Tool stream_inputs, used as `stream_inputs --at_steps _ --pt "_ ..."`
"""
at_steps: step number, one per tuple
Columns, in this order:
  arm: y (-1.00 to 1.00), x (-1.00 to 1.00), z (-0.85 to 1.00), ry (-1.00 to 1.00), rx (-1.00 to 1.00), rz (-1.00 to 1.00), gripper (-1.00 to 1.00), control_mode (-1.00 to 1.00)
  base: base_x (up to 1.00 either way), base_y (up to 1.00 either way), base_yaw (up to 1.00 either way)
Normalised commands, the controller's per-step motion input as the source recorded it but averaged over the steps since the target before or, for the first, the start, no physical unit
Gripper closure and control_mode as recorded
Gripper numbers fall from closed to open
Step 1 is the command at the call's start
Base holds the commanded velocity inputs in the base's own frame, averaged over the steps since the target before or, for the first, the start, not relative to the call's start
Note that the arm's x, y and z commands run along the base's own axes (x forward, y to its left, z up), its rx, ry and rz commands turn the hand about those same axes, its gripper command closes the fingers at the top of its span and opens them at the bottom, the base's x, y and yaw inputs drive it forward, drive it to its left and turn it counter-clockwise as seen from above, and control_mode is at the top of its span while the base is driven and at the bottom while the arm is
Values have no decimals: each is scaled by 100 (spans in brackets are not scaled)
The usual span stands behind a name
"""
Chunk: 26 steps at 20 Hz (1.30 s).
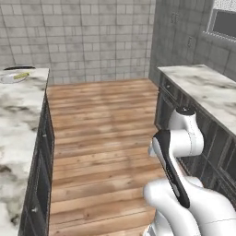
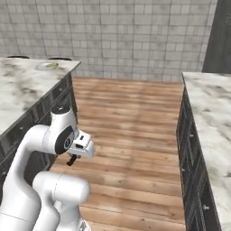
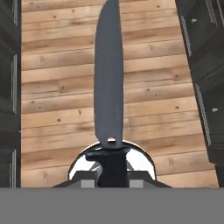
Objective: Retrieve the butter from the fridge and place it on a plate on the dining table. Then retrieve the butter knife by the fridge and place it near the plate.
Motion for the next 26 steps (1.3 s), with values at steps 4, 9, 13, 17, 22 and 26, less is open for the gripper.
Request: stream_inputs --at_steps 4,9,13,17,22,26 --pt "0 0 0 0 0 0 100 100 100 32 0" --pt "0 0 0 0 0 0 100 100 100 42 0" --pt "0 0 0 0 0 0 100 100 100 36 0" --pt "0 0 0 0 0 0 100 100 100 18 1" --pt "0 0 0 0 0 0 100 100 100 27 6" --pt "0 0 0 0 0 0 100 100 100 20 21"
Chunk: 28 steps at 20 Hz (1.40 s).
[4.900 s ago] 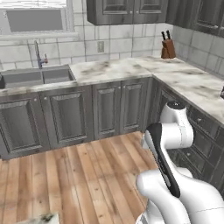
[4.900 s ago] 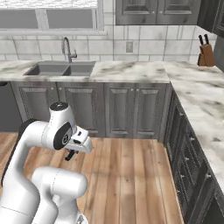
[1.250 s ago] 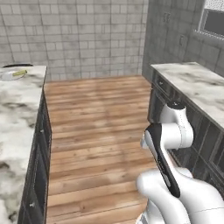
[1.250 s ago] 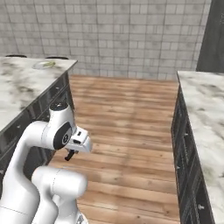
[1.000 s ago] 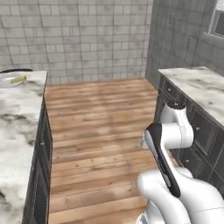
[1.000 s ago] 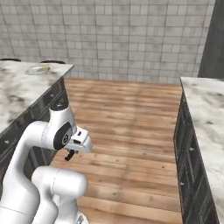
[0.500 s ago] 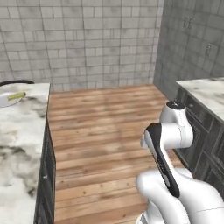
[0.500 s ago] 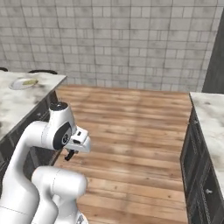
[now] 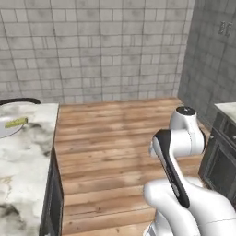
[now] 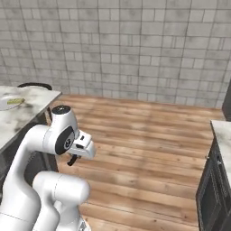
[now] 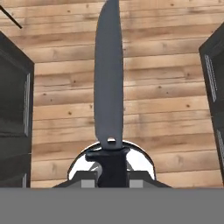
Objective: Retrieve the butter from the fridge and place it on a plate on the dining table. Then retrieve the butter knife by the fridge and place it near the plate.
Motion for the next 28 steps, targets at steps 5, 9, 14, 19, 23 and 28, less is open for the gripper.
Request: stream_inputs --at_steps 5,9,14,19,23,28 --pt "0 0 0 0 0 0 100 100 100 10 33" --pt "0 0 0 0 0 0 100 100 91 0 41" --pt "0 0 0 0 0 0 100 100 85 2 41" --pt "0 0 0 0 0 0 100 100 53 5 39" --pt "0 0 0 0 0 0 100 100 21 0 48" --pt "0 0 0 0 0 0 100 100 5 11 23"
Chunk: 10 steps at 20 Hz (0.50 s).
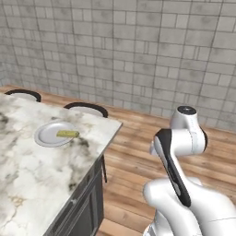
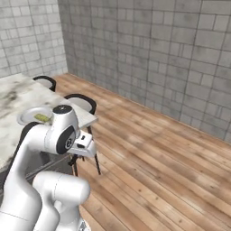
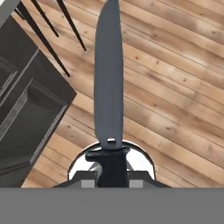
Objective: Retrieve the butter from the fridge and place it on a plate on the dining table. Then retrieve the butter knife by the fridge and place it near the plate.
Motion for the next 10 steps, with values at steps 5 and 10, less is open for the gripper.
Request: stream_inputs --at_steps 5,10 --pt "0 0 0 0 0 0 100 100 -2 64 23" --pt "-1 -1 4 -1 0 3 100 -100 -10 20 26"
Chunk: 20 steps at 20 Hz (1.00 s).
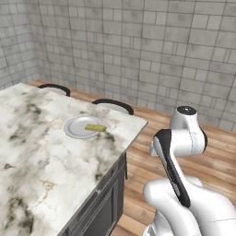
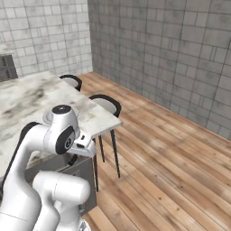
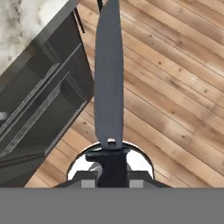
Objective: Retrieve the butter from the fridge and place it on a plate on the dining table. Then retrieve the butter knife by the fridge and place it near the plate.
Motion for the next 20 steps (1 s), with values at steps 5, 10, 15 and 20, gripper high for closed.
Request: stream_inputs --at_steps 5,10,15,20 --pt "16 -2 16 -3 -2 19 100 -100 0 0 0" --pt "10 -35 66 -12 -3 31 100 -100 0 0 0" --pt "58 -34 77 12 -1 25 100 -100 0 0 0" --pt "100 -5 45 9 -4 5 100 -100 0 0 0"
